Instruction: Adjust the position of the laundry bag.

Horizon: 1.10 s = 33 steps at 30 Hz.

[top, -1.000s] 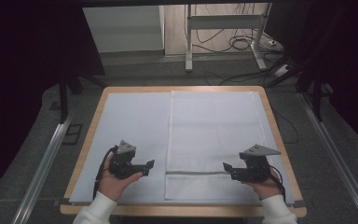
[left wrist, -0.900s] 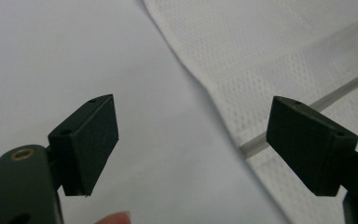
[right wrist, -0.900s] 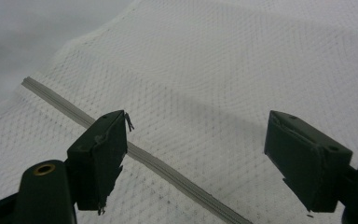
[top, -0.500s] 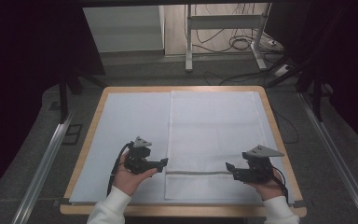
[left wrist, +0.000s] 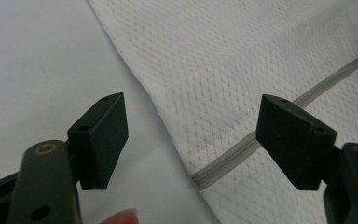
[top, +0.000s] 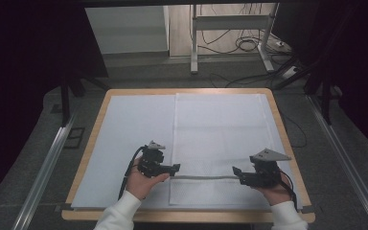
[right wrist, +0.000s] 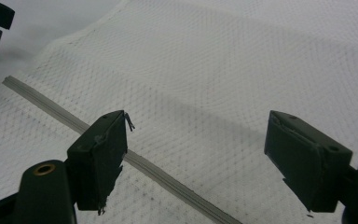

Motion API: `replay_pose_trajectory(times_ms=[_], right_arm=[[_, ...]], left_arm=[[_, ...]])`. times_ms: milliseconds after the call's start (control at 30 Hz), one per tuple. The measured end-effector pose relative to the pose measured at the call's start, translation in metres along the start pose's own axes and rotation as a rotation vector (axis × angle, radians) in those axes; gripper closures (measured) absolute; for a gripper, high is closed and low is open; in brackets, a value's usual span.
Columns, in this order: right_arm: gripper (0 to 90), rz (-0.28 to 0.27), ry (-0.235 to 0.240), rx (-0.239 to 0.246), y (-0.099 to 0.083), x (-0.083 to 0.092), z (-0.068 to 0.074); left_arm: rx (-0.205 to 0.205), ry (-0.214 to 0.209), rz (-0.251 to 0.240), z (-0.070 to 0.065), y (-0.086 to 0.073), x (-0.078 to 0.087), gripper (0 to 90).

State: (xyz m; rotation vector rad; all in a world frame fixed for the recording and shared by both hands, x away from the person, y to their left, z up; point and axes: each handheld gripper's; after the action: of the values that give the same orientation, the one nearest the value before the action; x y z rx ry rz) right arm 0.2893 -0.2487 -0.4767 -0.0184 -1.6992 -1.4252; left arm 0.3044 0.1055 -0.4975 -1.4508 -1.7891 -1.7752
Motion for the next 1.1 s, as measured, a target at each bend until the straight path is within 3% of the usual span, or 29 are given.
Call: replay_pose_trajectory(times_ms=[100,233,600,767,800,967,1100], right_arm=[[21.0,0.000,-0.007,-0.010,0.000,0.000,-0.002],[21.1,0.004,-0.010,-0.005,0.000,-0.001,-0.001],[20.6,-0.006,-0.037,-0.018,0.000,0.003,-0.005],[20.5,-0.018,-0.052,-0.030,0.000,0.005,-0.009],[20.5,-0.019,-0.055,-0.032,0.000,0.005,-0.009],[20.4,-0.019,-0.056,-0.028,0.001,0.005,-0.008],[20.4,-0.020,-0.054,-0.027,0.001,0.004,-0.008]], left_arm=[[0.020,0.001,0.016,0.003,0.000,-0.006,29.6],[0.051,-0.034,0.034,0.006,-0.002,-0.014,31.4],[0.074,-0.067,0.070,0.006,-0.004,-0.029,36.2],[0.065,-0.067,0.076,0.006,-0.004,-0.031,39.1],[0.079,-0.071,0.065,0.007,-0.004,-0.032,40.5],[0.047,-0.068,0.051,0.003,-0.005,-0.035,49.9],[0.040,-0.065,0.047,0.005,-0.006,-0.036,67.7]])
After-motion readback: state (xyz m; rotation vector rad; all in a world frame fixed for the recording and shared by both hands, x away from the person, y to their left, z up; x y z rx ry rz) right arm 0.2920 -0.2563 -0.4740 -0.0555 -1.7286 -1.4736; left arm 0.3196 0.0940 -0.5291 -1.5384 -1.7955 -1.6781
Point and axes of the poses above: each handheld gripper's, and its own axes: x roughly backward along the jaws, y roughly out of its top, z roughly to its left, and after that the axes turned 3 degrees about y, right-handed
